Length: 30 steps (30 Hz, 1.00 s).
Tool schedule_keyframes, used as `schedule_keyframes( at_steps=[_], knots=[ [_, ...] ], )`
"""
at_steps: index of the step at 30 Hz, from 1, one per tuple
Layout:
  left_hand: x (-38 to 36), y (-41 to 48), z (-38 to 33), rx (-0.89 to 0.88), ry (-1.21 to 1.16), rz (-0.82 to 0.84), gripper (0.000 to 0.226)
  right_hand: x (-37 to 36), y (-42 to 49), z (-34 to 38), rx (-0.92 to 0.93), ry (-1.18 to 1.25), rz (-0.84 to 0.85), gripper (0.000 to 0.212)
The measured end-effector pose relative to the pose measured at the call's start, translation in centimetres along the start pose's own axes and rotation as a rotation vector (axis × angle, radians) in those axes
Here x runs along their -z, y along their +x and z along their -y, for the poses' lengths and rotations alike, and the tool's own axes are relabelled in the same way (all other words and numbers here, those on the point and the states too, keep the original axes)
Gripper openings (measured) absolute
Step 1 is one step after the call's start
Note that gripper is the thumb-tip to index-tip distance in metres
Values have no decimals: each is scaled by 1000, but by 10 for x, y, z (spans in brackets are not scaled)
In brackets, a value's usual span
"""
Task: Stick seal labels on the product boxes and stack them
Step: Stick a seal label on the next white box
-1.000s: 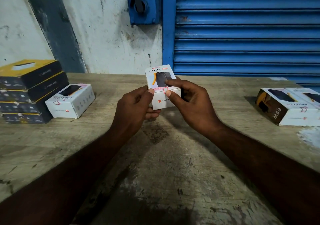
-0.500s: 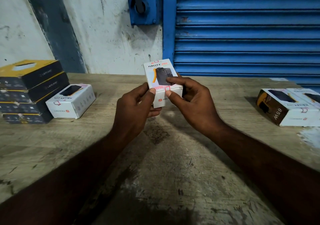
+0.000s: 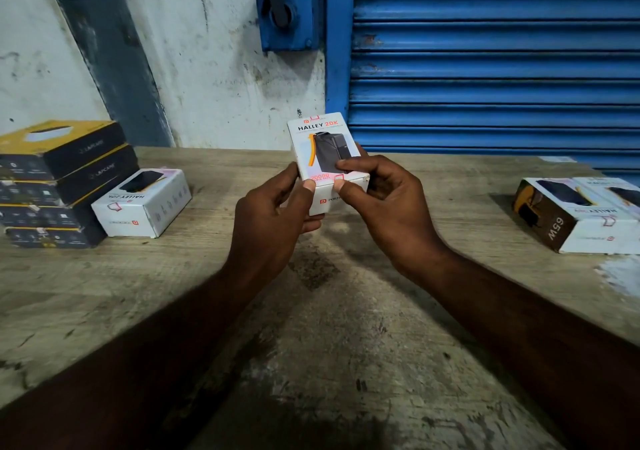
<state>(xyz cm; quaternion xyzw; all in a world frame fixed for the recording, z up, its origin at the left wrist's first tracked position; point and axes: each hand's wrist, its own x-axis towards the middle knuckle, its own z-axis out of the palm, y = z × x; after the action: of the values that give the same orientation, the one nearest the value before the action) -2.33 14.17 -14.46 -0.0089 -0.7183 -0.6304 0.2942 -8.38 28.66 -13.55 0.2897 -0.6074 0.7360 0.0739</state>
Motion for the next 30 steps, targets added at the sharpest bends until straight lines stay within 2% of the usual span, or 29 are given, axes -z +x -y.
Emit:
schedule_keyframes(
  at_steps=[4,6,9,13,20,30],
  knots=[
    [-1,-1,0,-7,8,5,45,-2,0,2,-63,74,-5,24],
    [-1,-1,0,-9,3,6,41,-2,-1,4,-102,104,-12,28],
    [-1,-1,0,-19,-6,10,36,-3,0,7,-158,214,-7,48],
    [-2,-1,-2,-10,-3,16,47,-4,4,5,-279,427,-58,70],
    [1,2,3,-1,2,25,44,1,4,6,-390,427,48,52],
    [-2,1,3,0,-24,32,56,-1,3,4,-387,339,29,37]
  ],
)
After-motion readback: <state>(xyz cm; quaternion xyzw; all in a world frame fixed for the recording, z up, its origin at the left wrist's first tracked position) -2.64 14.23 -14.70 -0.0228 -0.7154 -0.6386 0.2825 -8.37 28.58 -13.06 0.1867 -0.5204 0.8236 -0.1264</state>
